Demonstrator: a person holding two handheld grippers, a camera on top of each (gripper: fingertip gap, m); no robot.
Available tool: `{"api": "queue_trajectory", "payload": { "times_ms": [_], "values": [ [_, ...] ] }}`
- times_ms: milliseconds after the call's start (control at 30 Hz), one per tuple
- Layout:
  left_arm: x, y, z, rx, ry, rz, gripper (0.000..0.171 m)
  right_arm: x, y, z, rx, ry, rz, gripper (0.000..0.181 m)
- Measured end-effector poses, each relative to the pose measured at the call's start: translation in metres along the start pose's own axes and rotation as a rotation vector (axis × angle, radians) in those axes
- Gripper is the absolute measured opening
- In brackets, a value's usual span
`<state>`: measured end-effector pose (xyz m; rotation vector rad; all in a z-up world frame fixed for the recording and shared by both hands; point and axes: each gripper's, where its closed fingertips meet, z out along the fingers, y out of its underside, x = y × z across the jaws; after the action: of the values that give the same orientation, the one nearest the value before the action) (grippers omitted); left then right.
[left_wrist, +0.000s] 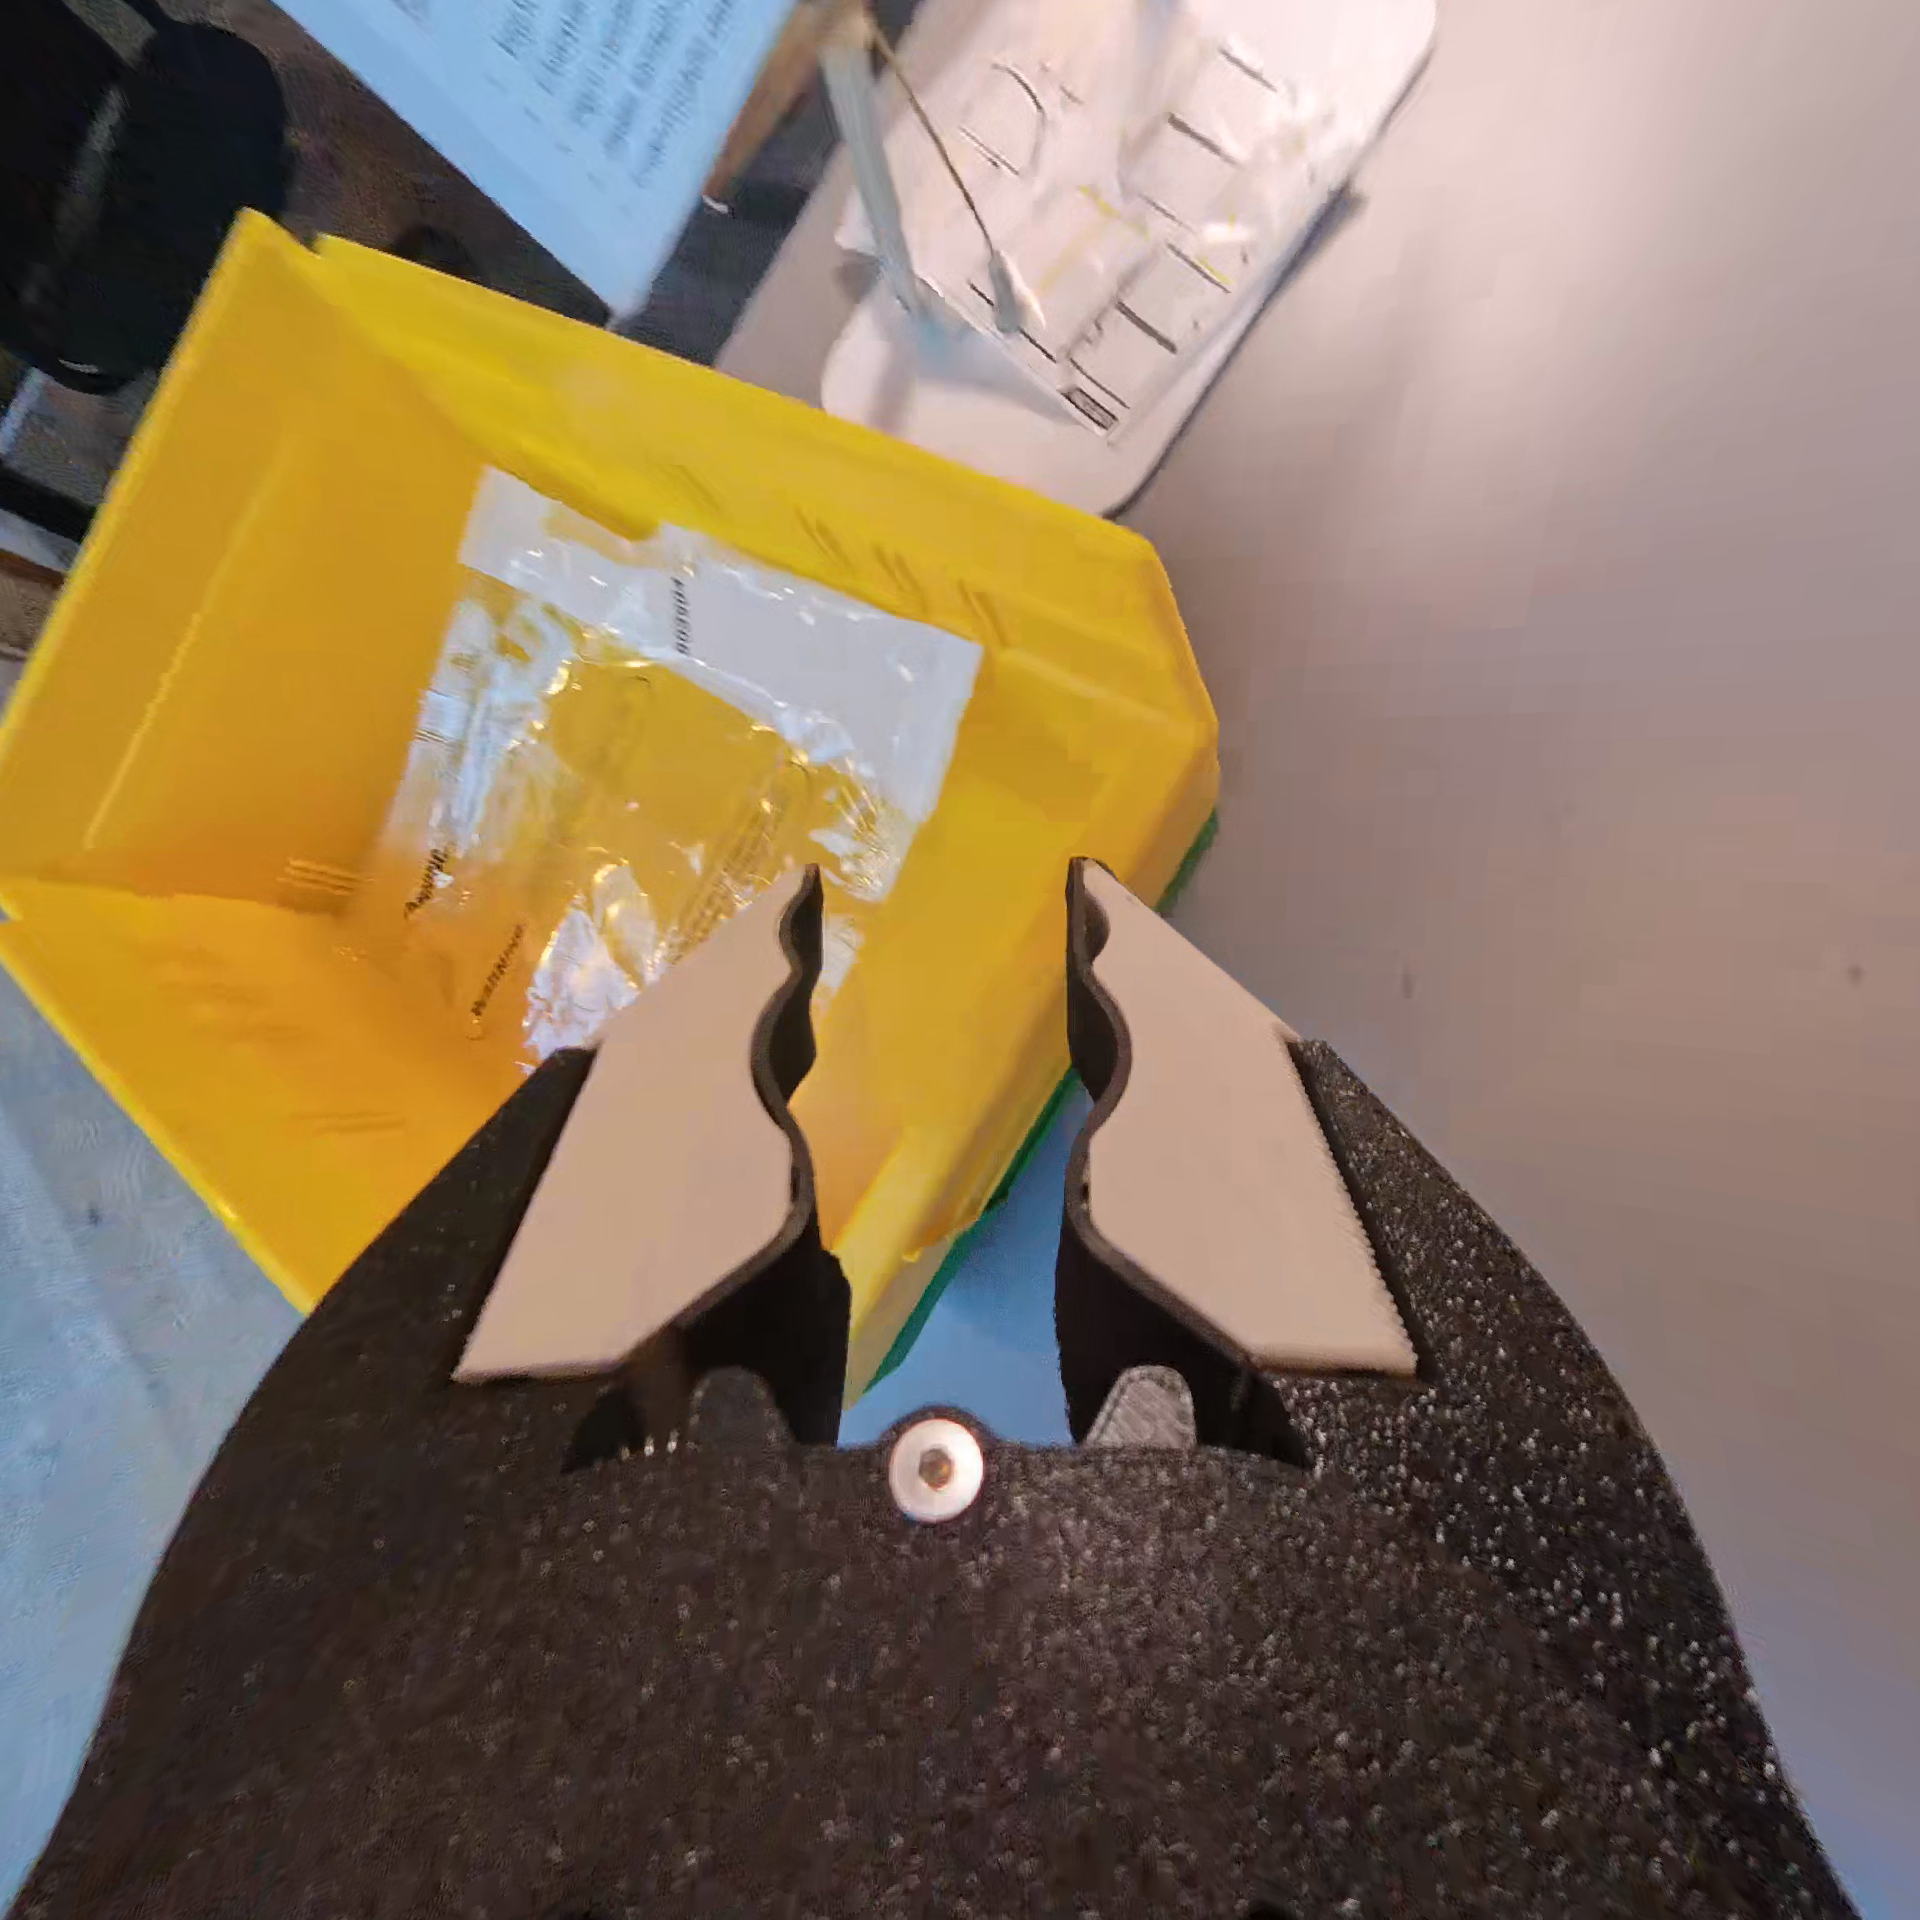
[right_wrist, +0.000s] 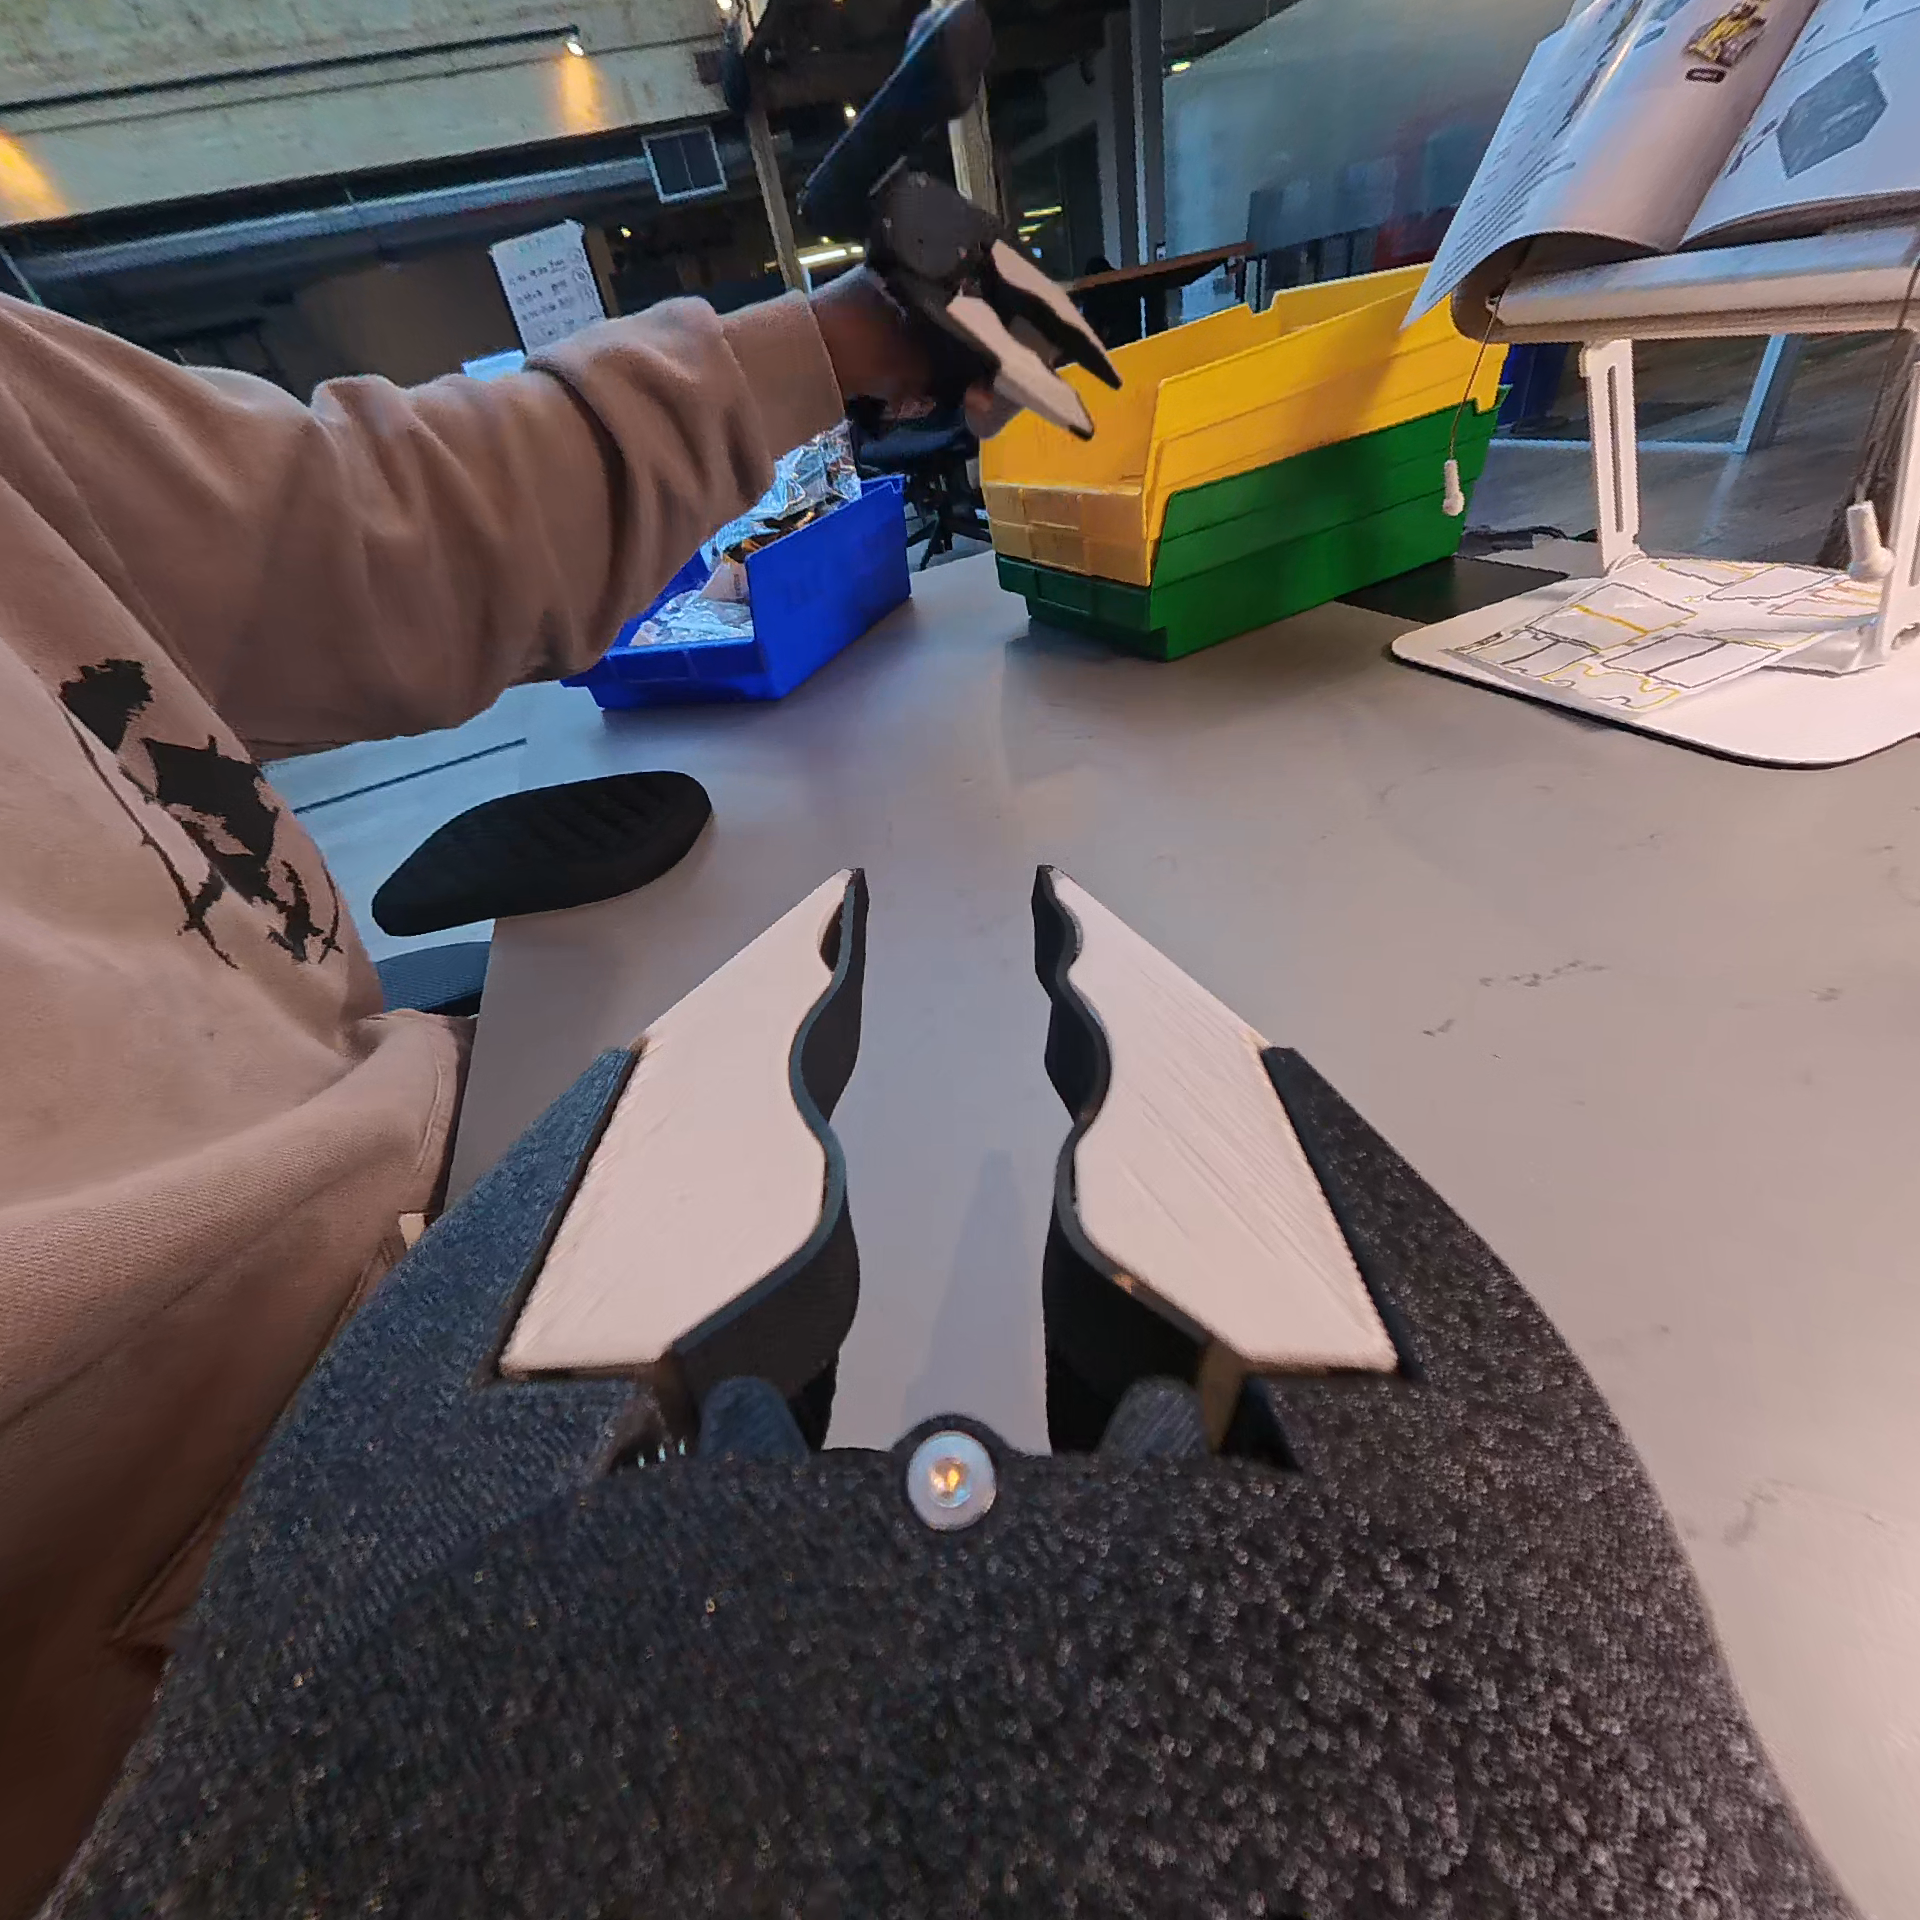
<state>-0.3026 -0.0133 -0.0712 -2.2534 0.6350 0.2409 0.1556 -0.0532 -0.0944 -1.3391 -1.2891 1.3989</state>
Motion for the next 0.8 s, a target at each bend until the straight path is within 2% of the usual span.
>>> {"api": "queue_trajectory", "payload": {
  "times_ms": [33,167,233,300,333,367,433,567,633,733,800],
  "values": [
    [-0.008,-0.002,0.003,-0.007,-0.023,-0.019,0.046,0.000,0.001,0.001,-0.007,-0.004,0.004,0.032],
    [-0.018,0.016,0.046,-0.187,-0.038,0.015,0.058,-0.001,0.003,0.003,-0.022,0.008,-0.020,0.032],
    [-0.018,0.013,0.066,-0.207,-0.040,0.026,0.057,-0.001,0.003,0.003,-0.024,0.018,-0.032,0.032],
    [-0.019,0.003,0.074,-0.208,-0.057,0.061,0.045,0.000,0.003,0.004,-0.027,0.023,-0.029,0.032],
    [-0.018,0.007,0.076,-0.262,-0.052,0.103,0.017,0.000,0.004,0.004,-0.029,0.023,-0.025,0.032],
    [-0.021,0.012,0.074,-0.318,-0.074,0.151,0.000,0.001,0.004,0.004,-0.030,0.022,-0.022,0.032],
    [-0.031,0.009,0.059,-0.330,-0.131,0.166,0.000,0.000,0.003,0.003,-0.026,0.021,-0.023,0.032],
    [-0.049,-0.023,-0.007,-0.142,-0.263,0.085,0.000,0.001,0.001,0.002,-0.006,0.004,0.002,0.032],
    [-0.044,-0.046,-0.048,-0.004,-0.292,0.051,0.000,0.001,0.000,0.002,-0.001,-0.011,0.017,0.032],
    [-0.003,-0.083,-0.098,0.197,-0.272,0.093,0.000,-0.002,-0.004,0.004,0.014,-0.030,0.009,0.032],
    [0.044,-0.102,-0.114,0.306,-0.222,0.181,0.000,-0.004,-0.005,0.009,0.005,-0.049,0.007,0.032]
  ]
}}
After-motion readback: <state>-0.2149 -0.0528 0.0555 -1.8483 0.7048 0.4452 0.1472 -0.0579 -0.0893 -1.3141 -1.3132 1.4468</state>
